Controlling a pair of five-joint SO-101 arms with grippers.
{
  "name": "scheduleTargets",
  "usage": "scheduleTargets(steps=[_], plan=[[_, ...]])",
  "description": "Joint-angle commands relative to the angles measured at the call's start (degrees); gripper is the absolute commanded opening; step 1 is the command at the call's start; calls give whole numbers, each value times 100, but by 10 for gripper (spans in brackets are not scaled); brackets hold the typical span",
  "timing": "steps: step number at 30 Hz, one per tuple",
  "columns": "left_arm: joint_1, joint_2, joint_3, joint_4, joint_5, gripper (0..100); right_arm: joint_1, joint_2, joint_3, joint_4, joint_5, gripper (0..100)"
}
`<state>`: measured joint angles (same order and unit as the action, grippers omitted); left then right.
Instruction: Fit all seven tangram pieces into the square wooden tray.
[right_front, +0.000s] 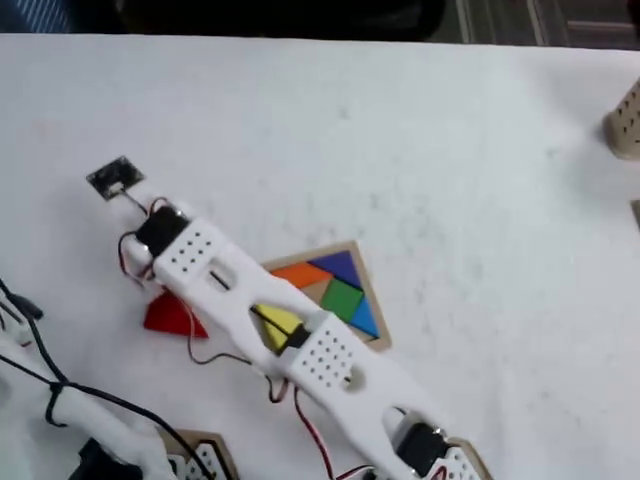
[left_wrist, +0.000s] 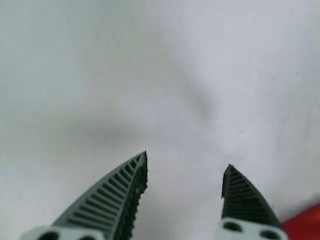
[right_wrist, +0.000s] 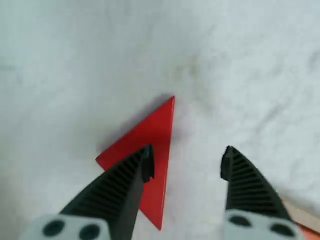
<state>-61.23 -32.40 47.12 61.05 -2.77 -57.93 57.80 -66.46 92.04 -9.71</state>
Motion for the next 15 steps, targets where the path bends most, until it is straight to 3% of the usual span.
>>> scheduleTargets(steps=[1,5,9,15], plan=[[127,-119,255,-26,-26,99,-277,-242,-255,207,-404,244],[-312,198,352,-475,53,105,-523,-4,-308,224,-651,246],[-778,567,352,-642,747,105,-585,180,-308,-22,-747,247],[-681,725,360,-677,765,105,-655,462,-325,-295,-756,248]])
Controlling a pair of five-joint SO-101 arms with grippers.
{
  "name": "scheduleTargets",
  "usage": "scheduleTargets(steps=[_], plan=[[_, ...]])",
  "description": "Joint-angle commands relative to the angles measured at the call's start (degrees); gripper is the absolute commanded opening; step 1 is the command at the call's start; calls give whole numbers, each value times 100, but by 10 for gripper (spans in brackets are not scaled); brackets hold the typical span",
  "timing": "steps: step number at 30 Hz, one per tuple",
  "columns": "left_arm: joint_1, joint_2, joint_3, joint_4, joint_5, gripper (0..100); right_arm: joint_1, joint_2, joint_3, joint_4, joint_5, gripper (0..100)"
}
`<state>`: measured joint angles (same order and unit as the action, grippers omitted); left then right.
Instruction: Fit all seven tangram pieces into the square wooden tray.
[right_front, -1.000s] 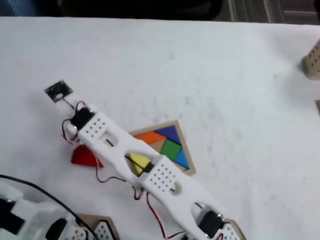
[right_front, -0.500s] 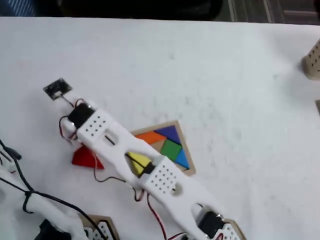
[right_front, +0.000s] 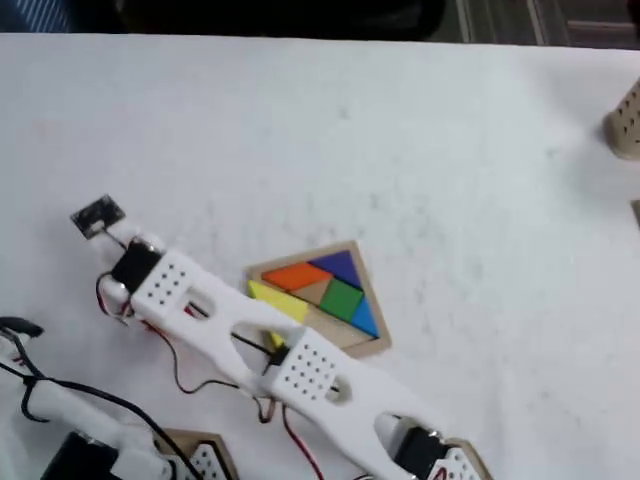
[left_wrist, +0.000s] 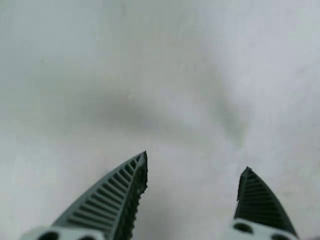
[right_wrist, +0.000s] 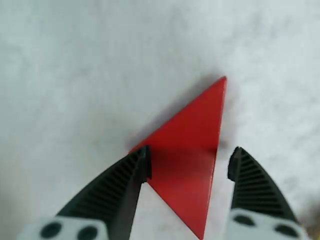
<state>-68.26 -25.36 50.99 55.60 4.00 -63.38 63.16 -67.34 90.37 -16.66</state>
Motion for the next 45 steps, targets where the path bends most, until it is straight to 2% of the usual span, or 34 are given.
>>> scheduleTargets(steps=[1,6,11,20,38,40,45], plan=[[13,31,-26,-132,88,105,-163,-57,-316,-154,-62,248],[31,48,-26,-132,88,105,-541,-22,-756,-154,-70,331],[189,57,9,-132,79,105,-760,-13,-642,-75,-308,337],[233,22,185,-484,79,105,48,-4,-255,-119,-695,338],[356,57,193,-484,79,105,-4,286,-308,-189,-686,335],[356,57,202,-484,79,105,-4,286,-308,-207,-686,303],[356,57,202,-484,79,105,4,295,-308,-207,-668,135]])
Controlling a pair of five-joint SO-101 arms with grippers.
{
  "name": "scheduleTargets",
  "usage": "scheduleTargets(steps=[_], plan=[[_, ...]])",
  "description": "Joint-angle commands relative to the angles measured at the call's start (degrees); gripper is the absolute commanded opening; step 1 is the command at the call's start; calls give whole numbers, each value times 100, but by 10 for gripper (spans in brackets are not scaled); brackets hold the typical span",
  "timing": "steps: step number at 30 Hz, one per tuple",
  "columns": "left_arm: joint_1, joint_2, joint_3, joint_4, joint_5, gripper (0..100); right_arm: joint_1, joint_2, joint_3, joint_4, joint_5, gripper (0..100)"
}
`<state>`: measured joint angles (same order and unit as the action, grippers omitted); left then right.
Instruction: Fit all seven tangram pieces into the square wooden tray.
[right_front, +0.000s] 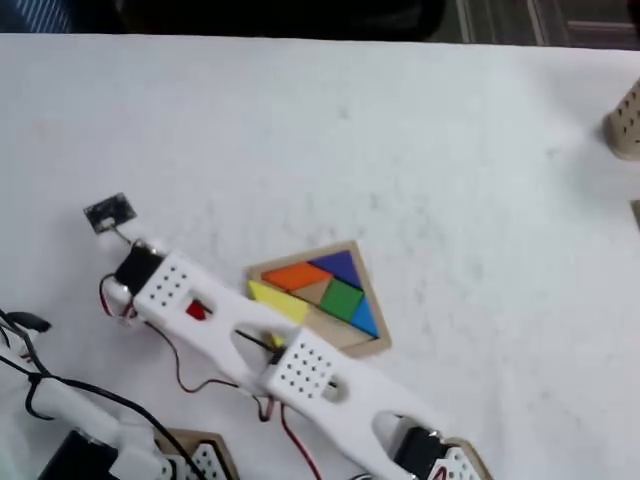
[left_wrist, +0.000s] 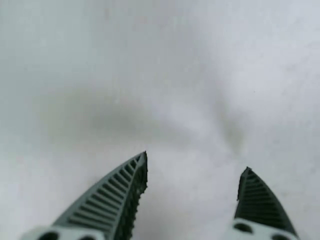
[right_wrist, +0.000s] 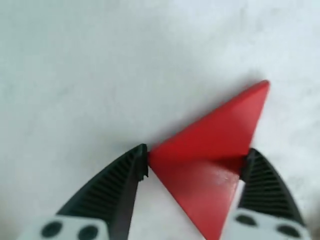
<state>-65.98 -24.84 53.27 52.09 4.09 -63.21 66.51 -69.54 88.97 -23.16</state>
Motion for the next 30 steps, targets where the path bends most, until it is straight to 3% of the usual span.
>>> scheduleTargets(steps=[1,14,22,30], plan=[[127,4,-26,-132,70,105,-13,-31,-88,-66,-9,114],[286,-22,88,-149,62,105,312,-66,-123,110,-9,95],[312,-22,97,-149,62,105,418,-57,-1248,892,0,94],[338,-22,97,-141,62,105,558,-101,-1389,910,246,94]])
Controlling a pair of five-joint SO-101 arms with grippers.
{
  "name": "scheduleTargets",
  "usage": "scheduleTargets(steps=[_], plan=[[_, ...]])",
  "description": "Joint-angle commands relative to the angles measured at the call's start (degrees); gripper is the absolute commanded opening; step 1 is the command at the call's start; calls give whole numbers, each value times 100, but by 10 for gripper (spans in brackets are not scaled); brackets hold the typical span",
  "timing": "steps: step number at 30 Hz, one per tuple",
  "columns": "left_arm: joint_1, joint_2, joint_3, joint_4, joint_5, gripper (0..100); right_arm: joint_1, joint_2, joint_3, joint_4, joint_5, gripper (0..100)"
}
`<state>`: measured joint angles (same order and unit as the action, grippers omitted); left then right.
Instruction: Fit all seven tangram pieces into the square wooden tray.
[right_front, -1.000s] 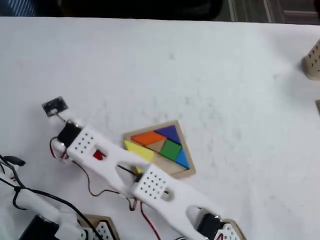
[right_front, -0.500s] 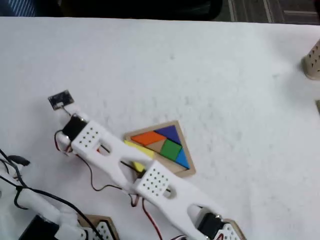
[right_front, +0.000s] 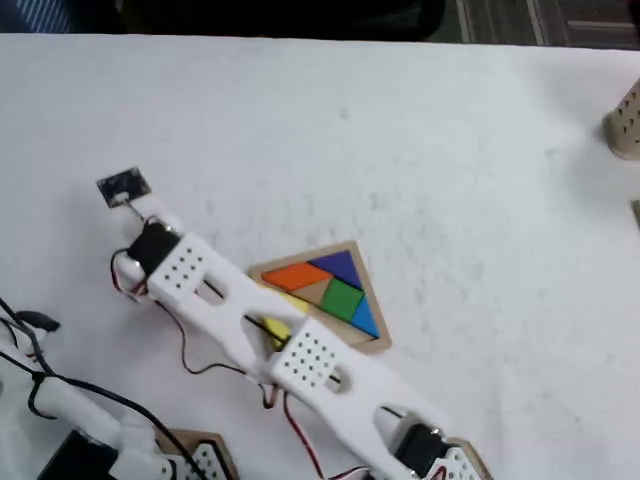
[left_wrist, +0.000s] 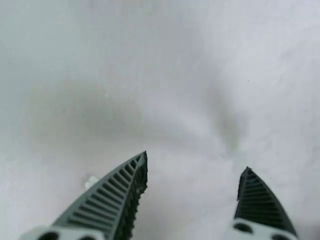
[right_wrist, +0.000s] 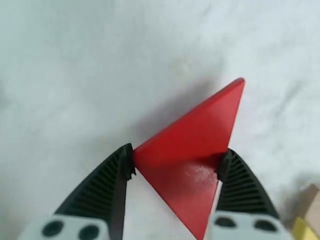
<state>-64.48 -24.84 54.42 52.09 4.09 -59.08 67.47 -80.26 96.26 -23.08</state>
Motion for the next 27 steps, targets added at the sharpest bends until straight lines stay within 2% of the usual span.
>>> scheduleTargets(steps=[1,6,11,15,20,27], plan=[[189,-22,-18,-141,62,105,171,-207,-325,180,369,94],[286,-22,35,-141,62,105,259,-426,-316,215,756,94],[927,-40,316,-141,-695,105,382,-831,-264,251,923,60],[1349,-163,484,-141,-756,105,479,-1086,-132,259,993,60],[1789,-1051,1002,-141,-800,105,497,-1613,633,259,976,60],[2888,-2862,2084,-97,-1512,105,585,-2853,2180,242,976,60]])
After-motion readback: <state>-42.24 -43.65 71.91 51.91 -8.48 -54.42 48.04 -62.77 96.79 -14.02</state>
